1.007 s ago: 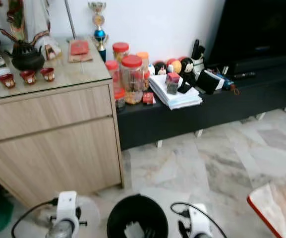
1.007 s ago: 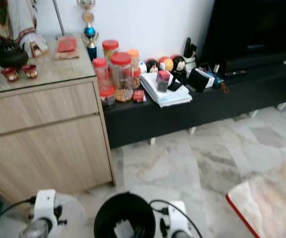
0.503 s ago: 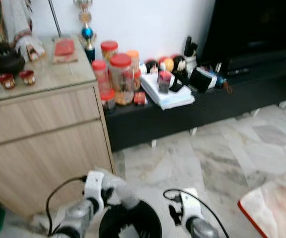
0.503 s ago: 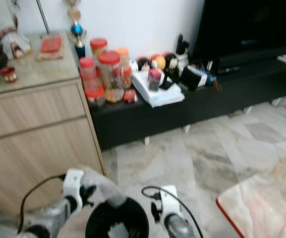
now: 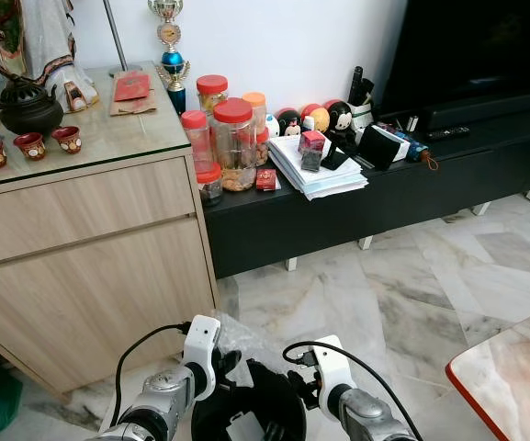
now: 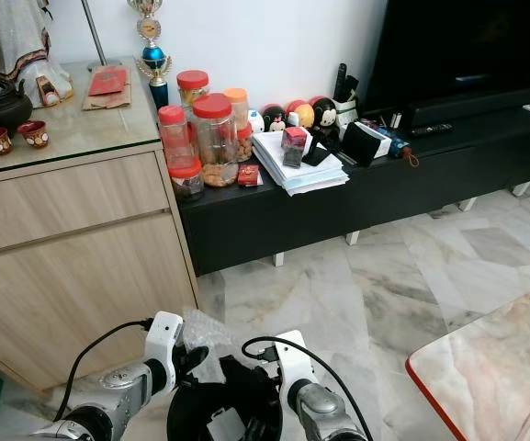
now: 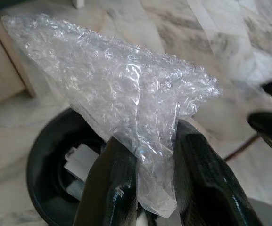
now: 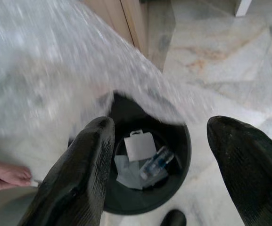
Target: Picking trash to rubbish bin
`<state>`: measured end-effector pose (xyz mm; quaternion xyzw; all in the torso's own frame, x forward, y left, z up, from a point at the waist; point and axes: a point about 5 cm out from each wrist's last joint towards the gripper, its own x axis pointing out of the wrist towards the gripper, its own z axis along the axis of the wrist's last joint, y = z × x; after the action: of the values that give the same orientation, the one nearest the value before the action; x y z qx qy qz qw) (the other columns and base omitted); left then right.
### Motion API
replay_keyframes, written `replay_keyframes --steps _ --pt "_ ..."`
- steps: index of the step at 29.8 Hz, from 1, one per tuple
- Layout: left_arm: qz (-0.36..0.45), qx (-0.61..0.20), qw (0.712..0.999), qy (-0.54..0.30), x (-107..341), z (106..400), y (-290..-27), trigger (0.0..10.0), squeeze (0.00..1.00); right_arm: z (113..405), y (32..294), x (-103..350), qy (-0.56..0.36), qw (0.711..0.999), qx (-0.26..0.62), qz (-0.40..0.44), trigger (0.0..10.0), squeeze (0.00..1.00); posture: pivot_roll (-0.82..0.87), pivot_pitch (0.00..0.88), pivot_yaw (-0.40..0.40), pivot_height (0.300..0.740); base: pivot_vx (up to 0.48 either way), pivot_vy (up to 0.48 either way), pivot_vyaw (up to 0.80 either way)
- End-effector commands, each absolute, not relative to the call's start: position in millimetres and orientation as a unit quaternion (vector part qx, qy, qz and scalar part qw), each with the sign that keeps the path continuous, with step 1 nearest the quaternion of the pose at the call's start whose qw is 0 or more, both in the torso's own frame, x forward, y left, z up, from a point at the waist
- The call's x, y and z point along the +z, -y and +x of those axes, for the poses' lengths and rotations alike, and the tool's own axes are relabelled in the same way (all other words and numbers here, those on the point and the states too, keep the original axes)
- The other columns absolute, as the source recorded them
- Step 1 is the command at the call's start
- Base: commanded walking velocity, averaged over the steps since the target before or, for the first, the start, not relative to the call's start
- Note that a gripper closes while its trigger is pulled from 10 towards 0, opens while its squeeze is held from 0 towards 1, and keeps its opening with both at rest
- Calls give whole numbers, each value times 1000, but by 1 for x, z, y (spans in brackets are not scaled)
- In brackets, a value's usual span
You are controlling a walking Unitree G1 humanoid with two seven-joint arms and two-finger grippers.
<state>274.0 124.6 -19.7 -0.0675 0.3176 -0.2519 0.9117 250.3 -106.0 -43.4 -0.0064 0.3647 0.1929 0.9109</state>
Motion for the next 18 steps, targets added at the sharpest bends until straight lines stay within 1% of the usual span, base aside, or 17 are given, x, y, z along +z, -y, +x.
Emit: replay_keyframes --steps 1,2,4,5,6,9,11,14,18 --pt "-58 -269 901 -336 -23 271 -121 10000 0 257 102 -38 -350 915 200 -11 10000 0 -20 26 9 740 0 0 0" --pt "-58 -269 901 -336 -23 271 -121 10000 0 257 102 -38 -350 915 200 -11 10000 0 -20 26 9 740 0 0 0" --pt "-42 -283 887 -362 -28 265 -118 10000 0 258 100 -36 -345 916 203 -9 10000 0 -24 25 11 740 0 0 0" --pt "-42 -283 887 -362 -28 265 -118 10000 0 258 100 -36 -345 916 203 -9 10000 0 -24 25 11 740 0 0 0" --pt "-26 -291 877 -381 -32 261 -116 10000 0 259 99 -36 -343 917 205 -9 10000 0 -24 25 11 740 0 0 0" --pt "-24 -298 871 -389 -33 259 -115 10000 0 259 99 -35 -342 917 206 -9 10000 0 -24 25 11 740 0 0 0" --pt "-9 -303 858 -414 -38 253 -114 10000 0 260 101 -35 -342 917 204 -10 10000 0 -28 19 14 740 0 0 0" --pt "-5 -309 853 -421 -39 251 -113 10000 0 259 101 -35 -342 918 203 -11 10000 0 -28 14 16 740 0 0 0" --pt "3 -308 852 -424 -40 251 -114 10000 0 259 102 -36 -342 918 202 -10 10000 0 -29 14 17 740 0 0 0"
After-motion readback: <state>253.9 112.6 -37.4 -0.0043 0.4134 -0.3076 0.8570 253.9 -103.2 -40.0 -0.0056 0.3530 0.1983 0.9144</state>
